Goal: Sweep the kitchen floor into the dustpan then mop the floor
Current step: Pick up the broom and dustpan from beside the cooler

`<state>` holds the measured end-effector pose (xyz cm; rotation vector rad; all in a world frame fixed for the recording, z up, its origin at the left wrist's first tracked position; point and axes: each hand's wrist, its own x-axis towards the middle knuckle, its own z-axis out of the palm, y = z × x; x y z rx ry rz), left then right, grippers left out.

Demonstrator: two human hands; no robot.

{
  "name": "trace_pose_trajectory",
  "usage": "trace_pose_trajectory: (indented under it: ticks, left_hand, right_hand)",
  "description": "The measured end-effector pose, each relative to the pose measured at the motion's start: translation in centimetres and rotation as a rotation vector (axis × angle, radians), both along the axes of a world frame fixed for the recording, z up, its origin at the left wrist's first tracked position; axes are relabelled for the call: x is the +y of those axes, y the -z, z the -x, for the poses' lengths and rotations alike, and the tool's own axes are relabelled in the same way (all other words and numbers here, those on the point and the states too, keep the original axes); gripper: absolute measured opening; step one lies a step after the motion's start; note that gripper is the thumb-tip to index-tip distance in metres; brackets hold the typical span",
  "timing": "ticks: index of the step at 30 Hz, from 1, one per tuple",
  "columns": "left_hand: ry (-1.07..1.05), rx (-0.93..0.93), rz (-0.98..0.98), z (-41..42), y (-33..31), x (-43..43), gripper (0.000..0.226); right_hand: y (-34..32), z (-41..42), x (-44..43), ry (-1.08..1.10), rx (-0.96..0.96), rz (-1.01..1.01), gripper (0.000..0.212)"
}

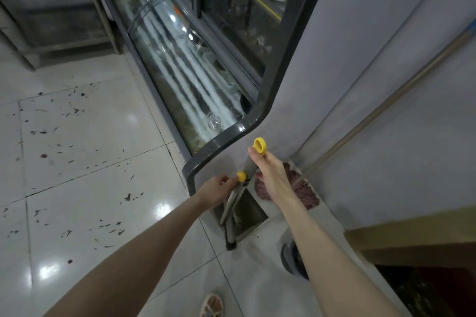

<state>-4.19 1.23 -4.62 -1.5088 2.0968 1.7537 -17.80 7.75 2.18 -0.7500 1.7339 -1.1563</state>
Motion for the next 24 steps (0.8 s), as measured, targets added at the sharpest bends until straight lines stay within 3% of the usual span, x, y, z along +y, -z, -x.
trace_pose_trajectory:
  ticks: [5,7,10,15,24]
  left_hand:
    - [-0.037,0.037,-0.023,-1.0,-0.2,0.9,0.076]
    - [-0.044,0.052,-0.009,-1.6,-0.6,1.7,0.071]
    - [-0.080,0.051,0.023,-3.2,-0.9,3.0,0.057]
    - [-0.160,0.003,0.101,-7.3,-1.7,5.5,0.057]
    - [-0.339,0.029,0.091,-19.9,-1.5,11.5,0.056]
  right_hand:
    - [-0.2,-1.1,0.6,0.001,-0.003,-0.001,0.058]
    - [-0.8,-1.8,1.0,-0.003,-0.010,-0.001,0.054]
    - [-2.2,-3.6,1.6,-0.006,-0.027,0.034,0.073]
    - [-3.4,-7.5,3.0,-0.009,-0.056,0.039,0.063]
    - [-4.3,-19.9,8.1,-0.126,-0.078,0.035,0.068]
